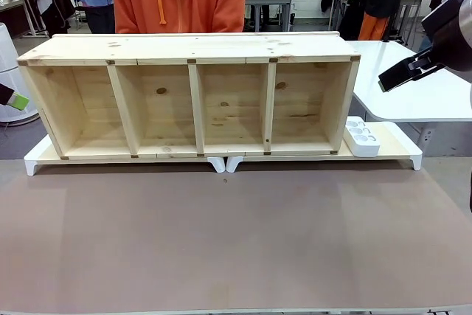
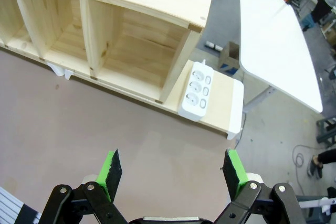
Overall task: Perform cable management.
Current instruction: When the cord part of the Power Cable appears at the lower middle area of the table and stops, grasp the cord part of the Power Cable.
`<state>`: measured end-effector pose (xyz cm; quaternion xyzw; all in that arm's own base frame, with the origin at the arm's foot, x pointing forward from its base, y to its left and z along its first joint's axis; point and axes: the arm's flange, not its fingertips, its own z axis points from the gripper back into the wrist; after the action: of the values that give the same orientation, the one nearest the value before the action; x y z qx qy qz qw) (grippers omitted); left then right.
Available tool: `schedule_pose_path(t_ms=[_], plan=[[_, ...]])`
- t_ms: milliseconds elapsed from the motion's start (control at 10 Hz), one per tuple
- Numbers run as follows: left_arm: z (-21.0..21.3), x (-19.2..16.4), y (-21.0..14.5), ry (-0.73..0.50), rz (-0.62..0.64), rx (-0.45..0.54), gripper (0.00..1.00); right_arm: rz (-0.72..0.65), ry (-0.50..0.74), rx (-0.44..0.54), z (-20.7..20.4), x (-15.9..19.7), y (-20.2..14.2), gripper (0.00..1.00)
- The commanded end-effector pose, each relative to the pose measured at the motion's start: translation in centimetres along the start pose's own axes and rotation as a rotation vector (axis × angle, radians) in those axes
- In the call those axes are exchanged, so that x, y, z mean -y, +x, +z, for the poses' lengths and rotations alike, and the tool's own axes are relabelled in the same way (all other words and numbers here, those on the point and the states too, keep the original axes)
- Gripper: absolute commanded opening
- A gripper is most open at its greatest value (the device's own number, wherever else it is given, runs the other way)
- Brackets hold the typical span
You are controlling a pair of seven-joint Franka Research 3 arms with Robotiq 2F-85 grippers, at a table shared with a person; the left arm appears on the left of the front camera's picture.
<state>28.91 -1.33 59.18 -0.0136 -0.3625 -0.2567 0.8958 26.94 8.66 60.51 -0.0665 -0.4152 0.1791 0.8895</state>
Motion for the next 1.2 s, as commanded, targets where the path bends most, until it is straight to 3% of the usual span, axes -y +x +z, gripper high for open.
schedule_pose_path(t_ms=[0, 1100], plan=[[0.1, -0.09, 0.03, 0.004, 0.004, 0.004, 1.0, 0.003, -0.003, -0.004, -0.16, 0.11, -0.03, 1.0], [0.1, -0.09, 0.03, 0.004, 0.004, 0.004, 1.0, 0.003, -0.003, -0.004, -0.16, 0.11, -0.03, 1.0]])
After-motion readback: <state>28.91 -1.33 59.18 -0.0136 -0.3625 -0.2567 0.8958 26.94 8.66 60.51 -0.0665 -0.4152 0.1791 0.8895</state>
